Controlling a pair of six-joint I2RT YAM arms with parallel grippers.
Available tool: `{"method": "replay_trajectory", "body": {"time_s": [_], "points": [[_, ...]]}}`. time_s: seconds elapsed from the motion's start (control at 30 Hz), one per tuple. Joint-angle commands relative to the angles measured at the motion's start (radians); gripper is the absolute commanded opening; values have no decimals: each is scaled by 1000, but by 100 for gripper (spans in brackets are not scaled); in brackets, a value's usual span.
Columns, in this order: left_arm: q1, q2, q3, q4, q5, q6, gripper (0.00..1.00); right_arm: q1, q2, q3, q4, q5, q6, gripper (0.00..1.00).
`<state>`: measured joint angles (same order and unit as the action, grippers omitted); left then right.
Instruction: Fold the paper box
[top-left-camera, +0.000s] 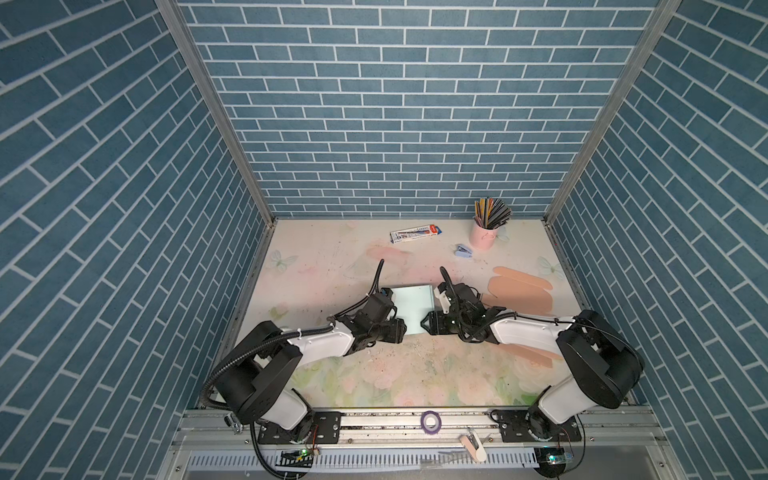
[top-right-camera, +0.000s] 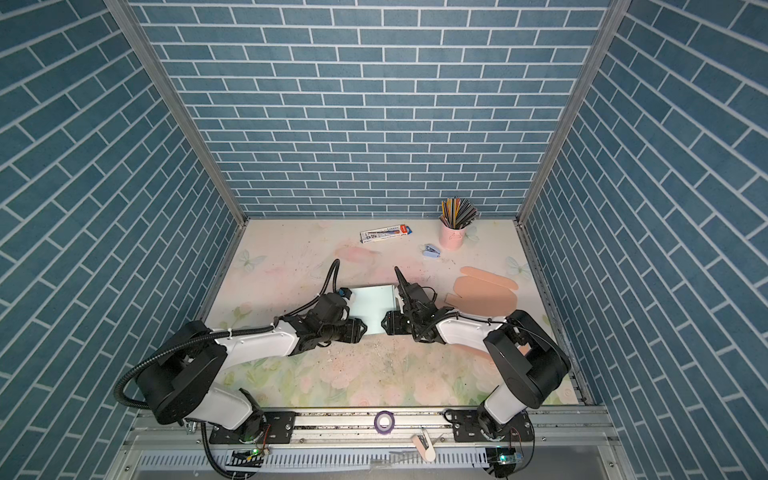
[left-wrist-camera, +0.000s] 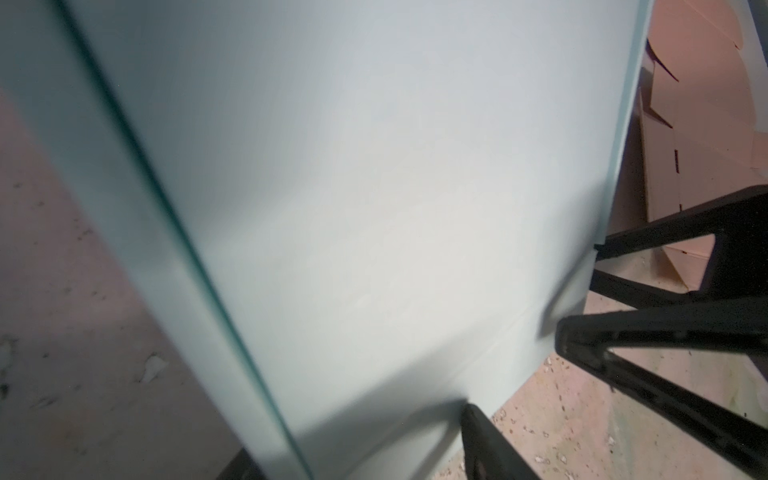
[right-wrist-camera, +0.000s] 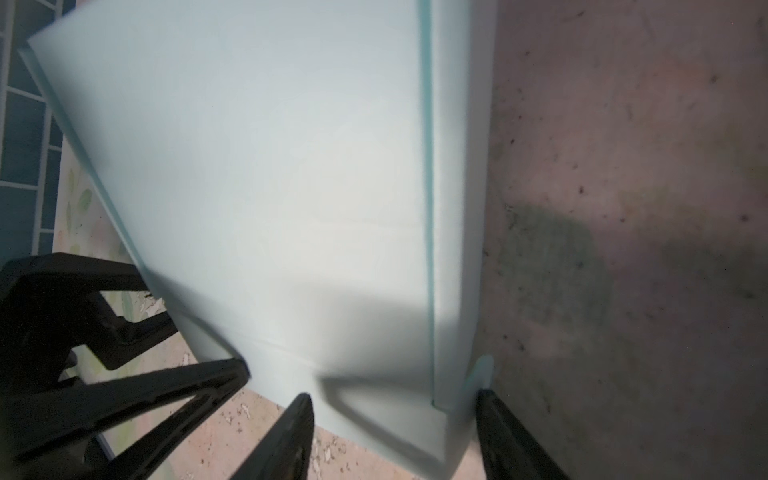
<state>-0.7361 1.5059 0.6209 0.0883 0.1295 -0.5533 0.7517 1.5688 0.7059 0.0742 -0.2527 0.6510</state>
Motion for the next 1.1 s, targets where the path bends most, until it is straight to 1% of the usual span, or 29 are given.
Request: {"method": "replay_trajectory", "body": {"time_s": [0.0, 0.2, 0.4, 0.53, 0.63, 0.77, 1.07], "points": [[1, -6, 8, 21, 3, -3, 65, 6, -20, 22, 36, -60, 49, 63], [3, -16, 20, 6, 10, 1, 65, 6, -49, 22, 44, -75, 70, 62], [12, -7, 20, 9, 12, -1, 66, 7, -23, 20, 1, 1, 24, 62], [23, 2, 16, 25, 24, -4, 66, 5, 19, 30, -3, 13, 3, 58], [24, 2, 17, 27, 24, 1, 66, 4, 26, 35, -13, 35, -14, 57], [30, 5, 17, 33, 29, 4, 66, 5, 31, 50, -40, 56, -42, 53], [46, -19, -1, 36, 39, 11, 66, 3, 54, 64, -39, 72, -53, 48]]}}
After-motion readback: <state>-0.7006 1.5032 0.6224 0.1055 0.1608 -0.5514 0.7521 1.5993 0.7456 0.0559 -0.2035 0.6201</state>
